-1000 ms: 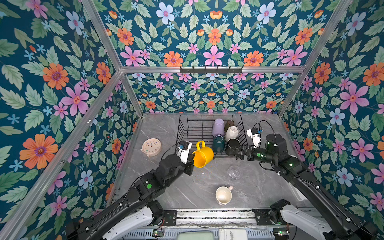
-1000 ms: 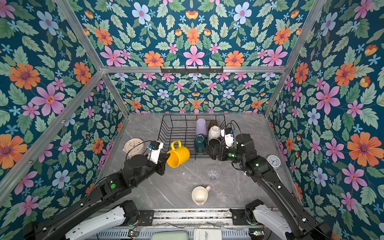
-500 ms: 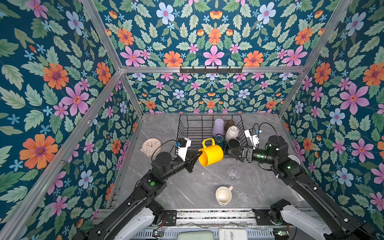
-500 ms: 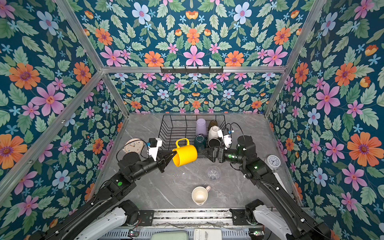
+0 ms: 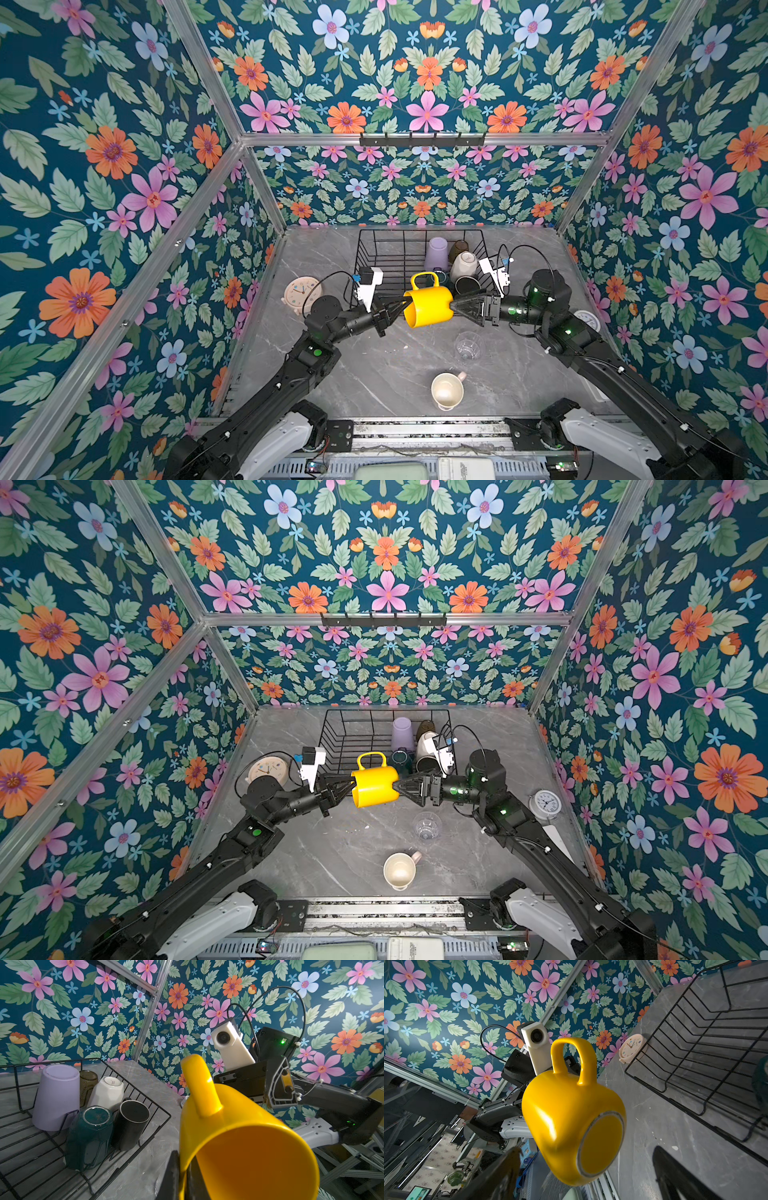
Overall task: Load the cups into the dish rack
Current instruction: 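Hold the yellow mug out with the left gripper while the right gripper closes on it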
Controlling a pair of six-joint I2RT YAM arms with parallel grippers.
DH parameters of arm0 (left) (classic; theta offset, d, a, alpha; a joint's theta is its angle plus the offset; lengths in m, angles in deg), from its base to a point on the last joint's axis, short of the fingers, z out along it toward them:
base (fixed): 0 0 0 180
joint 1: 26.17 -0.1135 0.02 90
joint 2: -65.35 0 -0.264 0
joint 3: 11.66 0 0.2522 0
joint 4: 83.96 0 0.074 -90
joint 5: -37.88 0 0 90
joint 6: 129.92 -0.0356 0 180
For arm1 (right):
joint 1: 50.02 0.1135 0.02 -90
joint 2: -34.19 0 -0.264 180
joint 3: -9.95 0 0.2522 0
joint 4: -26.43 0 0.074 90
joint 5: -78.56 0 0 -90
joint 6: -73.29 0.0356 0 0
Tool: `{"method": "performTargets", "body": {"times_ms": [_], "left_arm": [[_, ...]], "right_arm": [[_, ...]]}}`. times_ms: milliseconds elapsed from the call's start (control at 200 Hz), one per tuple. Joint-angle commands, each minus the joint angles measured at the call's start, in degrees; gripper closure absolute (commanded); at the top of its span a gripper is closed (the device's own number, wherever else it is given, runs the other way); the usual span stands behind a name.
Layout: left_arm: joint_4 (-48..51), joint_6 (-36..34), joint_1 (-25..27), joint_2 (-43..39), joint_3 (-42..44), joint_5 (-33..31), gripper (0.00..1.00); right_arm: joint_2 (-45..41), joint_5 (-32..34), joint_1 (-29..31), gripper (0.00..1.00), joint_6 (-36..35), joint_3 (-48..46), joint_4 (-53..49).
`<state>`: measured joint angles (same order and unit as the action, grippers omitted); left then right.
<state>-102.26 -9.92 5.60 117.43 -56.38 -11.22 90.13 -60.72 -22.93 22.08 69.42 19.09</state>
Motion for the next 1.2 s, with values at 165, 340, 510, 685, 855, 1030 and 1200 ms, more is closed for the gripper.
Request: {"method": "performTargets", "body": {"times_ms": [165, 340, 510, 685, 855, 1030, 1200], "left_arm": [[-15.3, 6.4, -1.2, 3.3, 0.0, 7.0, 1.0], [-17.7, 7.9, -1.5, 4.6, 0.2, 8.5, 1.0], [-21.4, 10.1, -1.9, 5.9, 0.7, 9.7, 1.0], [-24.4, 11.9, -2.1, 6.9, 1.1, 10.8, 1.0], [-26.6, 13.2, -2.2, 7.7, 1.2, 11.6, 1.0], [-29.2, 14.9, -2.3, 8.5, 1.8, 12.2, 1.0], [-30.6, 15.9, -2.5, 9.0, 1.9, 12.7, 1.0]], "right_arm": [[2.7, -1.2, 1.4, 0.02, 1.0, 1.2, 5.4], [4.6, -1.5, 2.6, 0.02, 1.3, 2.3, 6.5], [6.8, -1.6, 5.0, 0.02, 1.2, 3.4, 7.3], [8.7, -1.3, 7.0, 0.03, 1.2, 4.2, 8.1], [10.1, -1.3, 8.0, 0.05, 1.6, 4.7, 9.0], [11.4, -1.2, 9.3, 0.08, 1.7, 5.4, 9.6], [12.9, -1.3, 10.3, 0.12, 1.8, 6.0, 9.8]]}}
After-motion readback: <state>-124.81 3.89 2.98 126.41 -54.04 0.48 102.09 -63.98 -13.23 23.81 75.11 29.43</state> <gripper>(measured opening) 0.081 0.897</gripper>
